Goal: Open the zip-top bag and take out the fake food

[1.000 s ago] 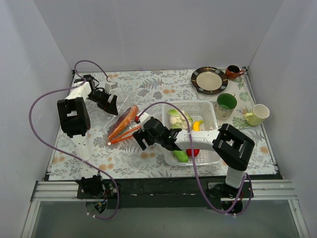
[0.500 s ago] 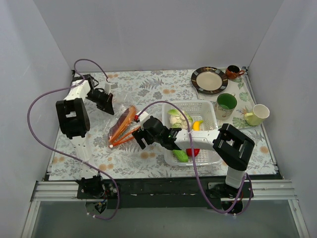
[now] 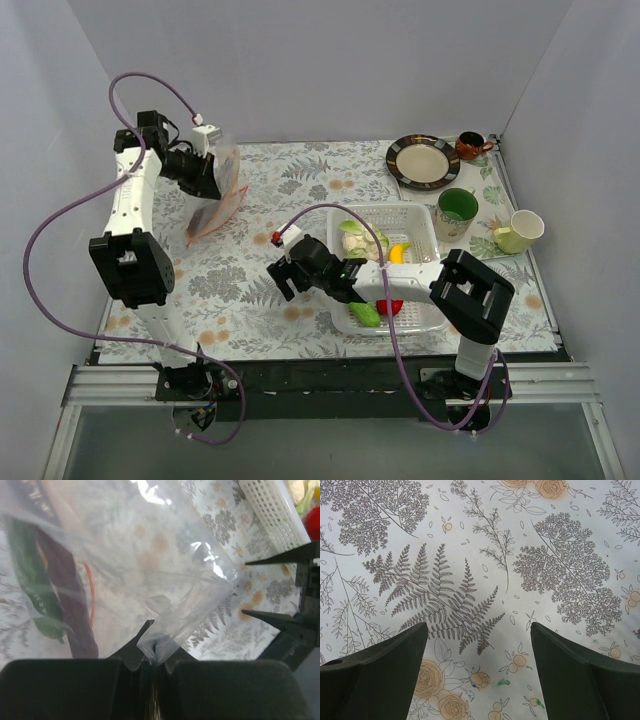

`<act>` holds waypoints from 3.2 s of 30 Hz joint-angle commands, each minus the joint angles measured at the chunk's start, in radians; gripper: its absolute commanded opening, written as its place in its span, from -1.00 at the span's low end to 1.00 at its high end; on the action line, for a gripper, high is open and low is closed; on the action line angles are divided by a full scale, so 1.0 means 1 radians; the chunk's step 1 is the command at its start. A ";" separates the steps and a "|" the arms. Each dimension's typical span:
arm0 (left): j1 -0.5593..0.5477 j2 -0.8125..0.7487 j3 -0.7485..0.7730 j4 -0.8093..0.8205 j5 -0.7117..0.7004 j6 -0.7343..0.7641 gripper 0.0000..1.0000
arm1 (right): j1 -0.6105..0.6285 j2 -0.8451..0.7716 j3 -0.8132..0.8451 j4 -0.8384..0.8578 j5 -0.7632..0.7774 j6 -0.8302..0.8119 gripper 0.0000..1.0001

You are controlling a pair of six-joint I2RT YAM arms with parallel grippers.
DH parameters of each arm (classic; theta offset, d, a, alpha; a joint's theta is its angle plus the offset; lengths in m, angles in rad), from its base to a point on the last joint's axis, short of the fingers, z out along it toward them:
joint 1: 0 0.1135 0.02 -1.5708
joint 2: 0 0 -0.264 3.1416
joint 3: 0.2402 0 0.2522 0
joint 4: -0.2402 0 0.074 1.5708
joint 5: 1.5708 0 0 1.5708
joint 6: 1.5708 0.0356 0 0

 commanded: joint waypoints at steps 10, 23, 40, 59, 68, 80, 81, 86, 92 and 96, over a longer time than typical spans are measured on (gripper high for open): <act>0.017 0.094 -0.005 -0.080 0.075 -0.042 -1.00 | -0.002 -0.058 -0.033 0.062 0.018 0.016 0.82; -0.302 -0.079 -0.058 -0.081 0.211 -0.140 -1.00 | -0.002 -0.092 -0.029 0.048 0.050 0.008 0.82; 0.088 -0.058 -0.493 0.169 0.014 0.015 -1.00 | -0.002 -0.127 -0.037 0.034 0.080 -0.018 0.82; -0.060 0.036 -0.741 0.493 -0.349 0.027 -1.00 | -0.027 0.144 0.239 0.003 -0.016 -0.044 0.78; -0.071 0.054 -0.775 0.514 -0.422 0.046 -1.00 | -0.042 0.196 0.227 0.026 -0.056 -0.032 0.72; -0.074 0.076 -0.816 0.554 -0.479 0.044 -1.00 | -0.044 0.233 0.257 0.054 -0.070 -0.029 0.69; -0.077 0.073 -0.818 0.554 -0.477 0.044 -1.00 | -0.044 0.241 0.266 0.054 -0.074 -0.027 0.68; -0.097 0.068 -0.821 0.537 -0.442 0.024 -1.00 | -0.044 0.253 0.299 0.075 -0.087 -0.010 0.67; -0.161 0.062 -0.829 0.496 -0.398 -0.009 -1.00 | -0.044 0.308 0.418 0.055 -0.139 0.011 0.68; -0.197 0.062 -0.847 0.500 -0.376 -0.029 -1.00 | -0.047 0.324 0.448 0.095 -0.223 0.069 0.75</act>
